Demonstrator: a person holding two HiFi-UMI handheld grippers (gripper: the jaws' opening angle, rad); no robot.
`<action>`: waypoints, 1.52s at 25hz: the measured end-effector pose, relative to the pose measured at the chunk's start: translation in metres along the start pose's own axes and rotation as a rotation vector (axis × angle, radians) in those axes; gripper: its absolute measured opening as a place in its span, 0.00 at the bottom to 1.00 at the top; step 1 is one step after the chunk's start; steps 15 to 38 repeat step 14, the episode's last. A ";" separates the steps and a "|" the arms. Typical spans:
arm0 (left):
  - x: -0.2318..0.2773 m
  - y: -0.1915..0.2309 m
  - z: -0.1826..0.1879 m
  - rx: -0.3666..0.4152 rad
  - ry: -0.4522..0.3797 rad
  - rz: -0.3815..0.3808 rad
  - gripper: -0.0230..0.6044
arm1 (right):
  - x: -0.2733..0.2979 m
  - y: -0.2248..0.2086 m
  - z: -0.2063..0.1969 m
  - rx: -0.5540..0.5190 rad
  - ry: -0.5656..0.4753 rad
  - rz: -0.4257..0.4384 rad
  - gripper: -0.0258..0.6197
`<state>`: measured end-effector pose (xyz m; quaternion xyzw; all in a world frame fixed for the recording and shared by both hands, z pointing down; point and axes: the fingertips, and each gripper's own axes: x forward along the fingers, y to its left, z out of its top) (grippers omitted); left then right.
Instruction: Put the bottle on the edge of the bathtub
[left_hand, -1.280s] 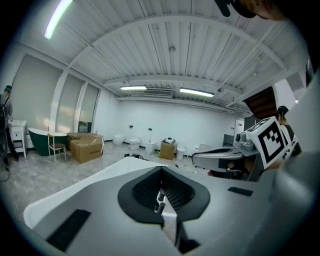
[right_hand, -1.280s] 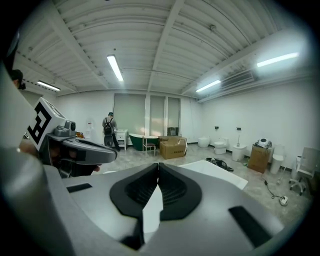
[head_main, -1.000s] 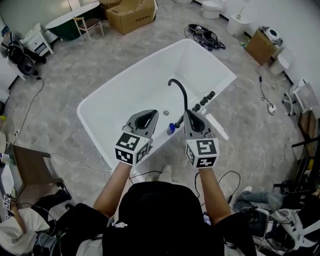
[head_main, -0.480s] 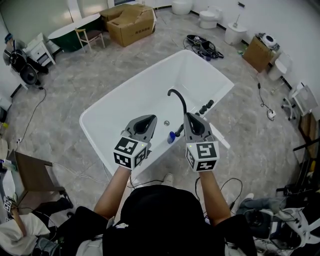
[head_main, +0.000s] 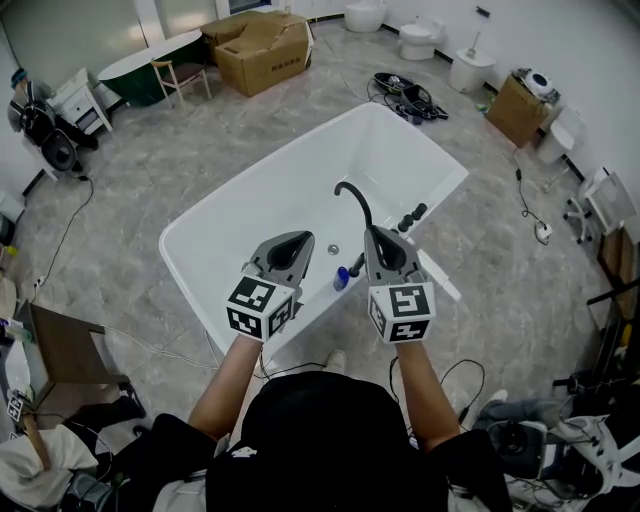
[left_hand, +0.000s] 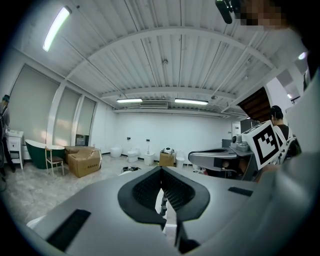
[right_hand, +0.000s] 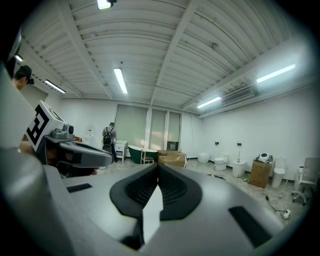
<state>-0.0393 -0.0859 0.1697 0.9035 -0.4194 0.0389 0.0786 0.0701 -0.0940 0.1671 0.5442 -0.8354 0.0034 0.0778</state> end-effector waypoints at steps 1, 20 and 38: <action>-0.001 0.001 0.000 0.000 -0.001 0.001 0.06 | 0.001 0.001 0.000 -0.001 0.000 0.000 0.08; 0.006 0.003 -0.004 0.014 -0.005 0.003 0.06 | 0.008 -0.001 -0.011 0.007 0.009 0.004 0.08; 0.006 0.003 -0.004 0.014 -0.005 0.003 0.06 | 0.008 -0.001 -0.011 0.007 0.009 0.004 0.08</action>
